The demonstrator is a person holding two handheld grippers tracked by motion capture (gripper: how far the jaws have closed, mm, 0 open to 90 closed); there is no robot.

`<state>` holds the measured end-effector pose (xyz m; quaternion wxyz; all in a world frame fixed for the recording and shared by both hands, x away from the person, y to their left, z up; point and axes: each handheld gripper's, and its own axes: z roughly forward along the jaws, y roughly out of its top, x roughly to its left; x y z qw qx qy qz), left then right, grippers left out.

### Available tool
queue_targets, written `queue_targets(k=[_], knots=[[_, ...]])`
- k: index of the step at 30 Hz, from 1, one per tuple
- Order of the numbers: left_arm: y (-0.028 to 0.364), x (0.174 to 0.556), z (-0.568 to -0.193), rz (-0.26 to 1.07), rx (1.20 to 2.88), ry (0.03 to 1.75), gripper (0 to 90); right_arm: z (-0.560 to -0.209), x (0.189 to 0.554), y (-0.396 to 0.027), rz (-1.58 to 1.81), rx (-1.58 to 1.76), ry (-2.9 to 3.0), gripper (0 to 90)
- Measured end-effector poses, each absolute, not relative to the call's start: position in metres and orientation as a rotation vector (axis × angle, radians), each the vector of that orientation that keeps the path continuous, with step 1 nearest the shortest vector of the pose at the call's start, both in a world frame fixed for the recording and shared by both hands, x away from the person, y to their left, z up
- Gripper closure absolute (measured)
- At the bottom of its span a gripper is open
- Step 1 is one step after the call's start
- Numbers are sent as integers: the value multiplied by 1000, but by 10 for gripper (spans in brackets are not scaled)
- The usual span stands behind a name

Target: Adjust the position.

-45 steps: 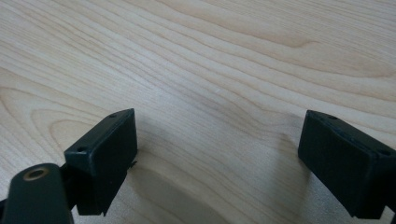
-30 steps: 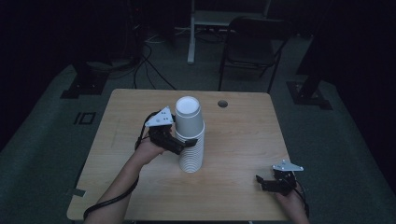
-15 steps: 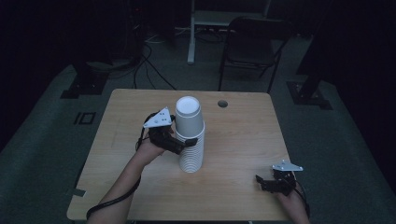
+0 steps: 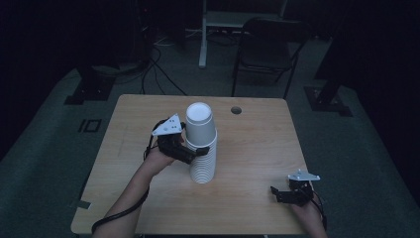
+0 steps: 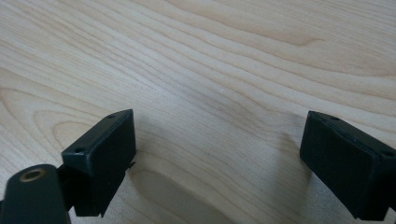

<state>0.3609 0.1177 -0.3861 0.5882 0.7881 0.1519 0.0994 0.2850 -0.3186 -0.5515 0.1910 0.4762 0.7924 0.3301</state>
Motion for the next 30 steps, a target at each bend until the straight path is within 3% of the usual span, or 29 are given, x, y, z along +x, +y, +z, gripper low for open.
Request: queue_targets(k=[9,30], knots=[[118,361,-385,231,1848,354,47,-541,283,-316,1051,1228,2318,101],[117,361,-385,231,1850,355,47,-459,277,-284,1361,937,2337,112]])
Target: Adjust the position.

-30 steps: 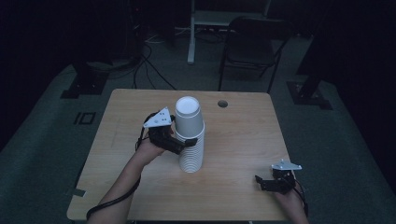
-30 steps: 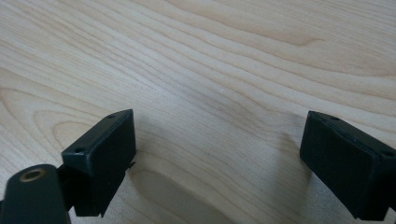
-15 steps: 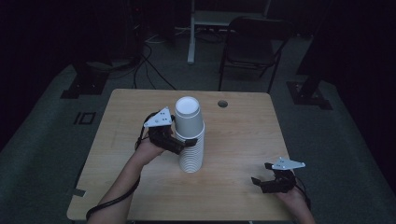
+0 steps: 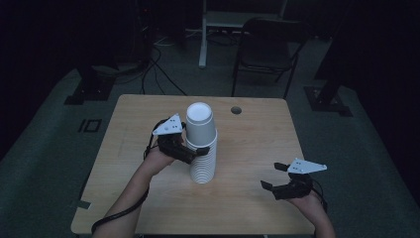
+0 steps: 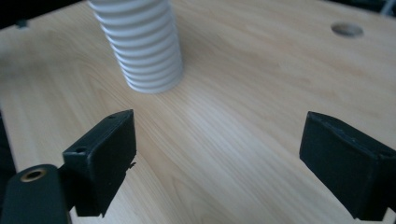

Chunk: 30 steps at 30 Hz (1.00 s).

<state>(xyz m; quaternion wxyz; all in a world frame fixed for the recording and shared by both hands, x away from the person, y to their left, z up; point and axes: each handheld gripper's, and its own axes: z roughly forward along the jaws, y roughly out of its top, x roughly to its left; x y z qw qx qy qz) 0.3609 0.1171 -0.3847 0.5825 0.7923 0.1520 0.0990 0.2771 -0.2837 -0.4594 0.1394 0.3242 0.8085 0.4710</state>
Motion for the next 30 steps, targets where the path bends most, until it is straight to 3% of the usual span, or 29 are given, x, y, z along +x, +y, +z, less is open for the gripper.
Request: queue_targets(k=[30], knots=[[117,360,-384,234,1851,363,48,-380,310,-230,1519,674,2303,124]])
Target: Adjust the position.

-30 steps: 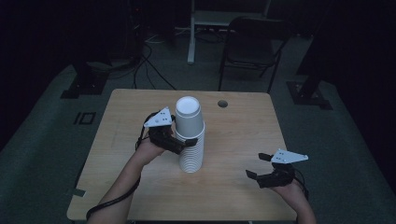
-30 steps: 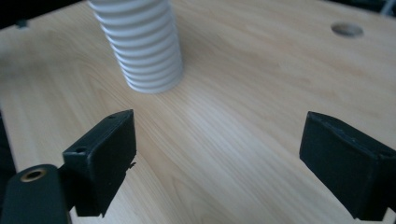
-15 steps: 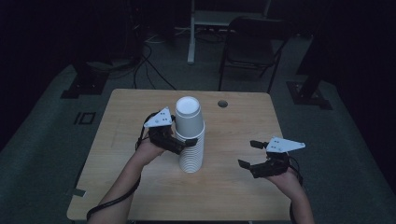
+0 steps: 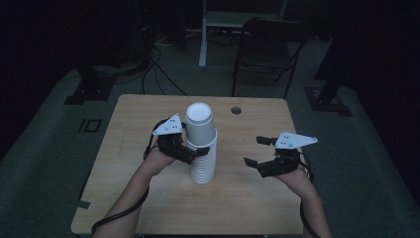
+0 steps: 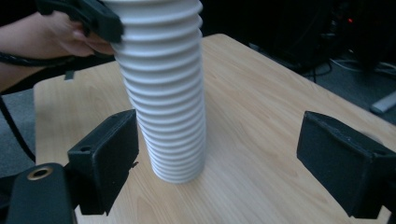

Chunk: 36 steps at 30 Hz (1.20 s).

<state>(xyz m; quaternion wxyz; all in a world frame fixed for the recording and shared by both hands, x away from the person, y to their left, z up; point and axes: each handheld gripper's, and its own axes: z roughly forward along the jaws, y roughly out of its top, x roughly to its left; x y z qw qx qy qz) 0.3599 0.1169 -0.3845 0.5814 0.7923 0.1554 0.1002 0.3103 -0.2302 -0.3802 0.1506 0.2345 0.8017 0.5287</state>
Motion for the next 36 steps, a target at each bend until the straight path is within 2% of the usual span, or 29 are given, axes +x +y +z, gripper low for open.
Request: queue_targets(k=[36], knots=[[117,360,-385,235,1848,364,50,-318,338,-167,1637,485,2284,124]])
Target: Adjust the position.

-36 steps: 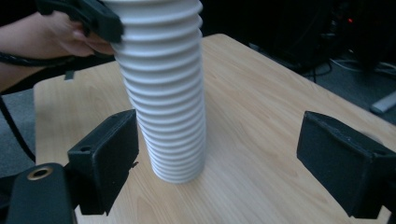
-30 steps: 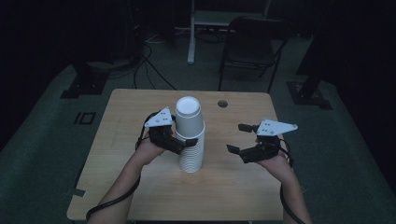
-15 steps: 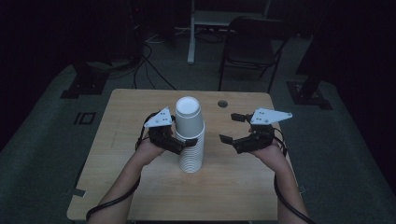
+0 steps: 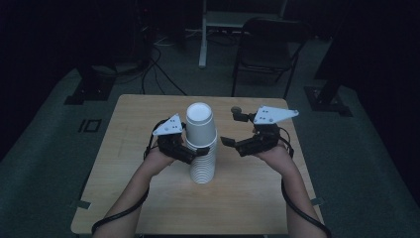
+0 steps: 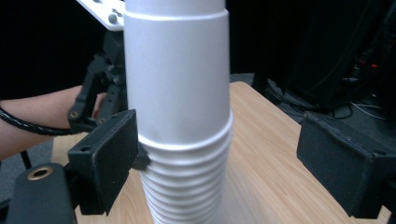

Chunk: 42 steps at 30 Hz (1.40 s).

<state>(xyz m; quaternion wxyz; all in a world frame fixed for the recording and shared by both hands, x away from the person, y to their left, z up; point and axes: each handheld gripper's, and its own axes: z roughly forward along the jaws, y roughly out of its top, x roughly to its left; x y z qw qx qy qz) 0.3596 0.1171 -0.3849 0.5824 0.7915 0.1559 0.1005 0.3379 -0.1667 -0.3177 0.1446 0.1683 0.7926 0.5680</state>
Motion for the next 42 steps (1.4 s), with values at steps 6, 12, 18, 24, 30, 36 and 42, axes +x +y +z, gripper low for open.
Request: queue_targets(k=[6,12,18,24,30,36,42], knots=[[117,360,-385,235,1847,364,51,-312,342,-151,1638,454,2304,123],[117,359,-385,235,1843,365,51,-307,346,-136,1651,425,2323,122],[117,359,-385,237,1849,365,51,-304,349,-121,1659,388,2336,120],[117,359,-385,236,1850,365,51,-304,351,-109,1650,360,2350,121],[117,359,-385,236,1850,364,51,-307,355,-102,1629,351,2376,123],[117,359,-385,236,1851,364,51,-310,359,-94,1611,348,2385,125],[118,359,-385,237,1847,364,51,-310,359,-90,1615,351,2370,161]])
